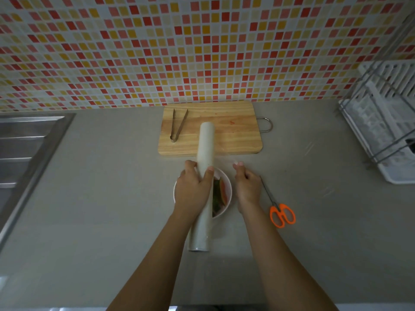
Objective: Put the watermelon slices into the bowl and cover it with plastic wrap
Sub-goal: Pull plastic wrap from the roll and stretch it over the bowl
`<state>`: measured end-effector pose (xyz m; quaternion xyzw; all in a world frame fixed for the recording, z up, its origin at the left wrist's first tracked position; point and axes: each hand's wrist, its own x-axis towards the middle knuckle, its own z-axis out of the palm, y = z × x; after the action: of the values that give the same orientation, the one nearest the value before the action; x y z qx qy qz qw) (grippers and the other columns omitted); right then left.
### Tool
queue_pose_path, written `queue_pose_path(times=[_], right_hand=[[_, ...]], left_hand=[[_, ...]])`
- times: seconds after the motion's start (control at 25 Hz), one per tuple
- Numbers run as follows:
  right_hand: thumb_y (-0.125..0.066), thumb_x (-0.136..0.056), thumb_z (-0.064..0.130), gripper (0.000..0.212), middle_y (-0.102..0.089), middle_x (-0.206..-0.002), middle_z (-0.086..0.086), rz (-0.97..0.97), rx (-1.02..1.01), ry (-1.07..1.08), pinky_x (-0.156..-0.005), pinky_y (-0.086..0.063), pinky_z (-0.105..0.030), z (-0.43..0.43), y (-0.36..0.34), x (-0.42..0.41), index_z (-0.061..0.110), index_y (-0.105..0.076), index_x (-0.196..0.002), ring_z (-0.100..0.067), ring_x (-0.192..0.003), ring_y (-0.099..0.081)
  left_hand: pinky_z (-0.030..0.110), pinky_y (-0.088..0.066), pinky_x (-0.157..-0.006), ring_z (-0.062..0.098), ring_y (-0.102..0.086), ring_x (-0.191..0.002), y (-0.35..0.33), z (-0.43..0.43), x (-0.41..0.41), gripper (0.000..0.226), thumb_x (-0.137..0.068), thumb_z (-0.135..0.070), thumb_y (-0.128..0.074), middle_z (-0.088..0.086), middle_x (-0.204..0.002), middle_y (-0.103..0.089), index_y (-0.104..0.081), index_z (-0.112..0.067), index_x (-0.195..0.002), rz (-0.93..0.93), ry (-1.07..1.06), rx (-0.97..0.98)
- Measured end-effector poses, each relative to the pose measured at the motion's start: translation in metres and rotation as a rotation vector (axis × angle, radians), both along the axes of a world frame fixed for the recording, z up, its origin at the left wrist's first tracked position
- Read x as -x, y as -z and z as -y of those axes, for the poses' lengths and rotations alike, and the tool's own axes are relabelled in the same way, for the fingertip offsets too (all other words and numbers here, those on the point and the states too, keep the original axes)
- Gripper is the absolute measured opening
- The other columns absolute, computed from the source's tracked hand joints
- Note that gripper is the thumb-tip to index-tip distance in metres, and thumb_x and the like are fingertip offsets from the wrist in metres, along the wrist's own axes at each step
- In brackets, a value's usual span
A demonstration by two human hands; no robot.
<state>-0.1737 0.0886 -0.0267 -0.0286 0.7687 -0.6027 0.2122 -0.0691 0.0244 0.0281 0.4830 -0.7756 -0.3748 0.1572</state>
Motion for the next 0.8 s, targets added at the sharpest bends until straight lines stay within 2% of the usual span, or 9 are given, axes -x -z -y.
queue_pose_path(times=[0.12, 0.2, 0.28, 0.4, 0.48, 0.52, 0.64, 0.68, 0.8], right_hand=[[-0.047, -0.093, 0.041, 0.048, -0.073, -0.086, -0.018, 0.066, -0.033, -0.02, -0.078, -0.053, -0.041, -0.001, 0.012, -0.009, 0.003, -0.072, -0.08, -0.029, -0.082, -0.068], [-0.041, -0.093, 0.047, 0.052, -0.073, -0.081, -0.016, 0.101, -0.084, -0.052, -0.079, -0.054, -0.043, -0.003, 0.02, -0.017, 0.008, -0.071, -0.076, -0.03, -0.081, -0.068], [-0.031, -0.094, 0.053, 0.056, -0.073, -0.085, -0.01, 0.215, -0.071, -0.083, -0.077, -0.055, -0.038, -0.004, 0.023, -0.02, 0.017, -0.071, -0.079, -0.027, -0.084, -0.067], [-0.012, -0.093, 0.06, 0.07, -0.07, -0.087, -0.009, 0.487, 0.065, -0.017, -0.05, -0.042, -0.023, -0.01, 0.017, -0.015, 0.016, -0.067, -0.093, -0.02, -0.069, -0.062], [-0.01, -0.092, 0.061, 0.072, -0.065, -0.08, -0.008, 0.417, 0.006, -0.019, -0.049, -0.035, -0.024, -0.016, 0.016, -0.014, 0.013, -0.064, -0.089, -0.019, -0.063, -0.055], [-0.01, -0.091, 0.063, 0.071, -0.062, -0.079, -0.009, 0.348, -0.064, -0.048, -0.053, -0.038, -0.026, -0.019, 0.013, -0.018, 0.014, -0.062, -0.084, -0.023, -0.067, -0.056], [-0.009, -0.079, 0.072, 0.072, -0.063, -0.081, -0.013, 0.147, -0.24, -0.159, -0.08, -0.052, -0.043, -0.034, -0.001, -0.045, 0.021, -0.058, -0.063, -0.034, -0.087, -0.064], [-0.01, -0.076, 0.074, 0.073, -0.067, -0.076, -0.012, 0.136, -0.249, -0.179, -0.082, -0.052, -0.045, -0.038, -0.005, -0.055, 0.022, -0.056, -0.054, -0.035, -0.085, -0.066], [-0.022, -0.082, 0.073, 0.078, -0.066, -0.05, -0.001, 0.216, -0.16, -0.164, -0.069, -0.054, -0.039, -0.053, -0.008, -0.082, 0.016, -0.059, -0.045, -0.024, -0.06, -0.067]], left_hand=[[0.028, -0.041, -0.07, 0.02, -0.053, -0.087, 0.007, -0.003, -0.01, 0.041, -0.092, -0.041, -0.055, 0.01, -0.109, -0.055, -0.048, -0.009, -0.115, 0.005, -0.038, 0.023], [0.028, -0.041, -0.072, 0.018, -0.049, -0.087, 0.011, -0.007, -0.015, 0.042, -0.09, -0.041, -0.058, 0.01, -0.111, -0.054, -0.048, -0.01, -0.116, 0.0, -0.046, 0.058], [0.029, -0.044, -0.073, 0.02, -0.051, -0.09, 0.013, -0.011, -0.015, 0.043, -0.089, -0.04, -0.06, 0.012, -0.113, -0.055, -0.048, -0.009, -0.117, -0.002, -0.04, 0.101], [0.033, -0.049, -0.076, 0.026, -0.056, -0.098, 0.014, -0.012, -0.012, 0.045, -0.089, -0.041, -0.06, 0.013, -0.116, -0.055, -0.048, -0.009, -0.118, 0.004, -0.025, 0.121], [0.034, -0.049, -0.077, 0.027, -0.056, -0.099, 0.015, -0.011, -0.012, 0.046, -0.089, -0.042, -0.06, 0.014, -0.116, -0.054, -0.048, -0.008, -0.119, 0.007, -0.017, 0.119], [0.032, -0.047, -0.076, 0.028, -0.055, -0.098, 0.015, -0.011, -0.013, 0.046, -0.089, -0.041, -0.06, 0.014, -0.116, -0.054, -0.048, -0.008, -0.119, 0.004, -0.018, 0.116], [0.029, -0.041, -0.075, 0.029, -0.055, -0.099, 0.015, -0.011, -0.013, 0.046, -0.089, -0.04, -0.059, 0.015, -0.116, -0.053, -0.048, -0.008, -0.119, -0.007, -0.018, 0.104], [0.029, -0.041, -0.076, 0.029, -0.054, -0.1, 0.015, -0.011, -0.012, 0.046, -0.089, -0.04, -0.059, 0.016, -0.117, -0.053, -0.048, -0.007, -0.119, -0.015, -0.018, 0.098], [0.033, -0.044, -0.079, 0.031, -0.054, -0.1, 0.016, -0.013, -0.013, 0.046, -0.089, -0.04, -0.059, 0.017, -0.116, -0.053, -0.048, -0.006, -0.118, -0.024, -0.017, 0.096]])
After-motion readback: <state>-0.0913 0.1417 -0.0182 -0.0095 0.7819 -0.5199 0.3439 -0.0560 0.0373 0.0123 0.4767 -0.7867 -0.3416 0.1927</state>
